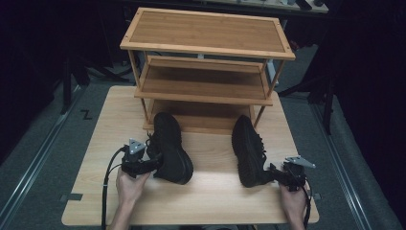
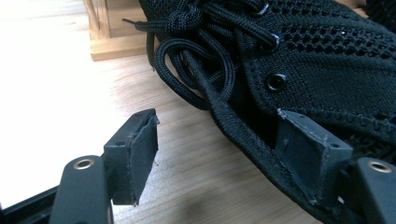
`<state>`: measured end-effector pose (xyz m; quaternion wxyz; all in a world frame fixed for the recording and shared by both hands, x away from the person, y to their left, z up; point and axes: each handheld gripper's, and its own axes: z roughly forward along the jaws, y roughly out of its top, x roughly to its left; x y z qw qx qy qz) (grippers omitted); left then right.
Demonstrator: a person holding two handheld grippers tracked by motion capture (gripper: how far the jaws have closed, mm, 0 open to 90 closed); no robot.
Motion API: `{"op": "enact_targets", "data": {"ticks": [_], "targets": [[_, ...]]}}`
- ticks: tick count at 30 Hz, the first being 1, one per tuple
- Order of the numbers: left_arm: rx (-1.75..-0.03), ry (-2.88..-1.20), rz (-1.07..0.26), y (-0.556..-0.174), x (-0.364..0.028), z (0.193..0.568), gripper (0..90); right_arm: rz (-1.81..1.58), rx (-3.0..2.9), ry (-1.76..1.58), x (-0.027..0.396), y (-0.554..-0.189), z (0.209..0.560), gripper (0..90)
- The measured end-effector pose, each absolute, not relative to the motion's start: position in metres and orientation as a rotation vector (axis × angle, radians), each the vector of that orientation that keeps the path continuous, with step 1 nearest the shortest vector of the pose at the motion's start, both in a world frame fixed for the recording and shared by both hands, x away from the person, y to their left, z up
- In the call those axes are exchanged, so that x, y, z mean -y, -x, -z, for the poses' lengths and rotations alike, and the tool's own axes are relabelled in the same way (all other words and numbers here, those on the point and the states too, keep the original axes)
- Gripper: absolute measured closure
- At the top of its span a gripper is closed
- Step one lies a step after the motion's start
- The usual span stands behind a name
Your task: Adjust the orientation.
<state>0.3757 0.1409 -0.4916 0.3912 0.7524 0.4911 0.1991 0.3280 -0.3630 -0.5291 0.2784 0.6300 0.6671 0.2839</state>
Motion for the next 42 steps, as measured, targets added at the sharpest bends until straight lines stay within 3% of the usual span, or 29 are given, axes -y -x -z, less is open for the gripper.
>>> {"op": "enact_targets", "data": {"ticks": [30, 37, 42], "targets": [[-1.240, -1.878, -0.516, -0.390, -0.093, 0.480, 32.9, -0.767, -1.788, -1.695, 0.363, -0.328, 0.529, 40.9], [-1.227, -1.938, -0.514, -0.395, -0.069, 0.477, 32.9, -0.770, -1.789, -1.695, 0.364, -0.328, 0.529, 40.9], [-1.252, -1.943, -0.493, -0.394, -0.062, 0.477, 40.5, -0.774, -1.784, -1.695, 0.364, -0.328, 0.529, 40.9]]}}
